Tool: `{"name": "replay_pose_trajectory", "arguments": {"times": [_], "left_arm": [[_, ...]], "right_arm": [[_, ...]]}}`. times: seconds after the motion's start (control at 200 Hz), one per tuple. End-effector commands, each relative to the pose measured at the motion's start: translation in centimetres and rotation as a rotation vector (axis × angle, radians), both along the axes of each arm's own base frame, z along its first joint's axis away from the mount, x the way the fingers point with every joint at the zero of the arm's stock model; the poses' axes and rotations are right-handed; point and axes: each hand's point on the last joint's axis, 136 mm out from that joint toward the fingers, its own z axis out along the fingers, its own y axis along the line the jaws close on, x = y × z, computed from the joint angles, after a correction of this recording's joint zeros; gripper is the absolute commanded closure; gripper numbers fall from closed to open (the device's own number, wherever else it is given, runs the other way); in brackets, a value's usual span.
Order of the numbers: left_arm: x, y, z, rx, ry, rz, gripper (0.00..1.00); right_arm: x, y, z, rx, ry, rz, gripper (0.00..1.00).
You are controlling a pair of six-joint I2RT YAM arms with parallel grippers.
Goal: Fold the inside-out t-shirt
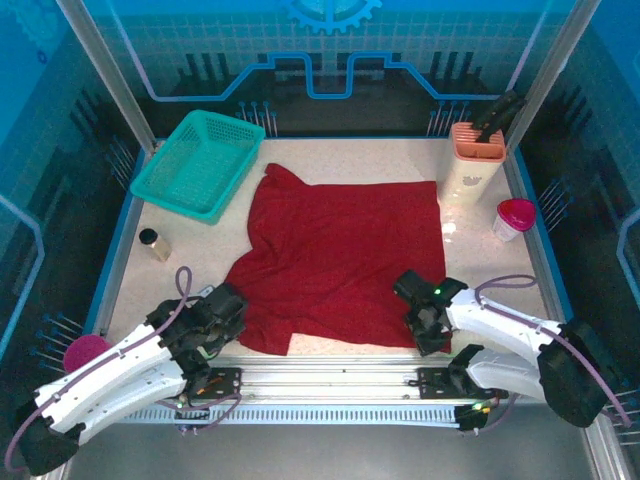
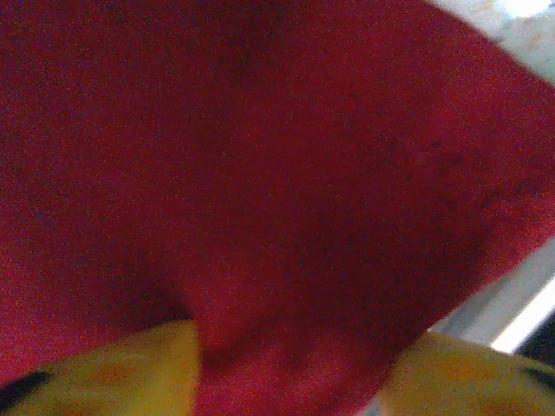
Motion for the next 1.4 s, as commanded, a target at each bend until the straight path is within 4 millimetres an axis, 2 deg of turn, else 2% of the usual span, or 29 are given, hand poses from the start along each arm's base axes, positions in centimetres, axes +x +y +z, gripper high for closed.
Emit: {"name": "replay_pose_trajectory", "arguments": {"times": [0.0,0.03,0.1,0.125,0.215,0.355,0.605,0.741,0.826,0.881,1.046,1.091,1.171,1.266,1.316,1.331,1.376,1.381,1.386,1.396], "left_arm": [[-0.4,1.6,1.2,0.055,-0.015,0.006,1.0],[-0.6,2.0,1.4,0.065,-0.016,0.02,1.0],[-1.1,3.6,2.3,0.103,-0.028,0.061,1.0],[-1.2,4.2,2.7,0.118,-0.04,0.075,1.0],[-2.0,6.7,4.1,0.158,-0.078,0.177,1.0],[-1.3,6.9,5.6,0.11,-0.169,0.194,1.0],[1.4,5.5,7.9,0.169,-0.21,0.138,1.0],[4.9,3.9,10.1,0.23,-0.3,0.068,1.0],[7.6,2.6,11.5,0.27,-0.331,0.0,1.0],[9.2,1.9,11.7,0.29,-0.329,-0.025,1.0],[14.5,1.0,11.2,0.324,-0.338,-0.059,1.0],[16.1,0.9,11.1,0.337,-0.349,-0.063,1.0],[19.1,0.8,11.0,0.378,-0.365,-0.075,1.0],[22.9,-0.8,10.6,0.393,-0.393,-0.149,1.0],[24.5,-1.8,10.2,0.394,-0.396,-0.197,1.0],[24.8,-2.0,10.0,0.399,-0.392,-0.204,0.92],[25.4,-1.8,9.8,0.439,-0.365,-0.207,0.55],[25.5,-1.7,9.8,0.444,-0.358,-0.207,0.52],[25.5,-1.7,9.7,0.449,-0.352,-0.205,0.49],[25.5,-1.5,9.7,0.458,-0.343,-0.199,0.45]], "right_arm": [[-0.5,-1.8,-0.6,-0.094,-0.002,-0.074,0.81],[-0.6,-2.0,-0.5,-0.1,-0.004,-0.075,0.87],[-0.6,-2.6,0.2,-0.131,-0.01,-0.066,0.93],[-0.6,-2.9,0.7,-0.147,-0.013,-0.061,1.0],[-0.5,-4.2,2.4,-0.223,-0.028,-0.047,1.0],[0.5,-5.5,4.7,-0.285,-0.08,-0.024,1.0],[4.3,-5.5,7.2,-0.28,-0.159,0.007,1.0],[8.1,-4.9,7.7,-0.224,-0.235,0.036,1.0],[9.8,-5.2,8.1,-0.237,-0.231,0.048,1.0],[10.8,-5.4,8.0,-0.243,-0.224,0.051,1.0],[14.4,-5.2,6.2,-0.202,-0.237,0.021,1.0],[16.2,-5.1,6.8,-0.206,-0.266,0.011,0.99],[18.3,-4.9,5.7,-0.19,-0.263,0.013,0.99],[20.9,-4.4,4.4,-0.151,-0.271,0.031,0.98],[22.2,-4.2,3.8,-0.131,-0.279,0.054,0.91],[22.6,-4.1,3.8,-0.124,-0.283,0.064,0.88],[23.9,-3.7,3.6,-0.089,-0.298,0.116,0.73],[24.1,-3.6,3.6,-0.082,-0.3,0.134,0.67],[24.1,-3.6,3.6,-0.082,-0.3,0.134,0.67],[24.3,-3.5,3.5,-0.071,-0.3,0.154,0.6]]}}
